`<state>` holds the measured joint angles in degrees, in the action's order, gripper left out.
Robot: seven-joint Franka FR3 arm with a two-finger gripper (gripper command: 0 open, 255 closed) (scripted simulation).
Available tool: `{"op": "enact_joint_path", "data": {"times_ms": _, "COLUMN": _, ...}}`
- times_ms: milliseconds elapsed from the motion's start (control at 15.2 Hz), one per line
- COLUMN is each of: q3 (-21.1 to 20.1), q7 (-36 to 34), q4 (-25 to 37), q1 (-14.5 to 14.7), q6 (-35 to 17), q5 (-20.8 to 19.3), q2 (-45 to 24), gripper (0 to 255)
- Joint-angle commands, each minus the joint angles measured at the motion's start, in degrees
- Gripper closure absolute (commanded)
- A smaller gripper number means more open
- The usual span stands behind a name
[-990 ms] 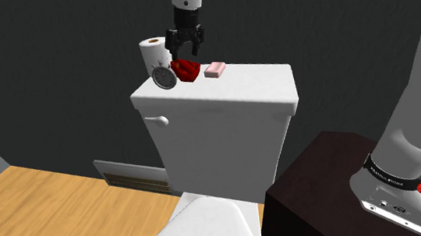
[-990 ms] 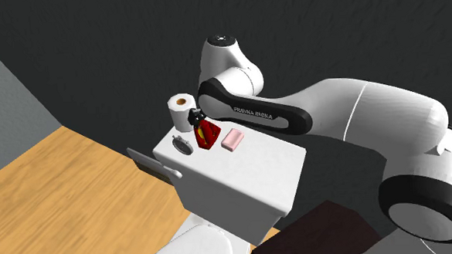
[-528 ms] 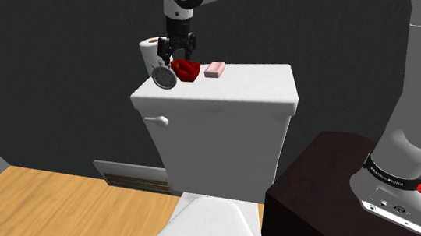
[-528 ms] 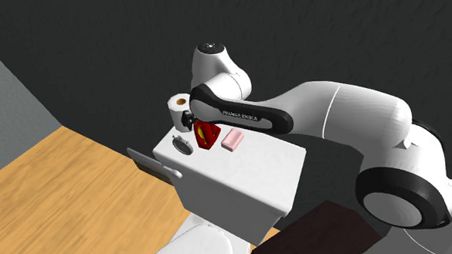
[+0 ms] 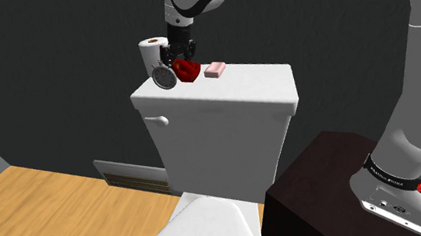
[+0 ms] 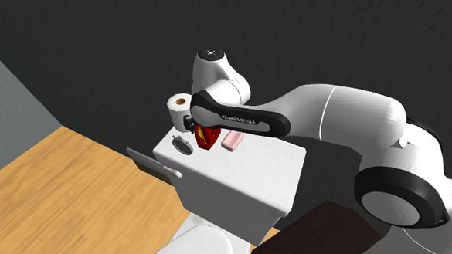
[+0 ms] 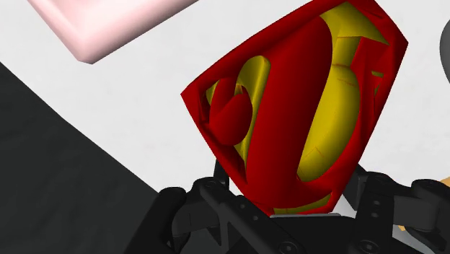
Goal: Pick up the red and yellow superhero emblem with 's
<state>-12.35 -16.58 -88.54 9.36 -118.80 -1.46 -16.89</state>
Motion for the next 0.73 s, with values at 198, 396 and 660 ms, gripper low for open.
{"op": "enact_joint_path", "data": {"times_ms": 198, "q3": 0.0, "q7": 0.0, "q4": 0.0, "q1": 0.0, "q6": 0.0, "q5": 0.0, "q2": 0.0, "gripper": 255}}
{"op": "enact_joint_path", "data": {"times_ms": 396, "q3": 0.0, "q7": 0.0, "q4": 0.4, "q1": 0.0, "q6": 0.6, "q5": 0.0, "q2": 0.2, "gripper": 255}}
{"op": "enact_joint_path", "data": {"times_ms": 660, "q3": -0.1, "q7": -0.1, "q4": 3.4, "q1": 0.1, "q6": 3.6, "q5": 0.0, "q2": 0.3, "gripper": 255}}
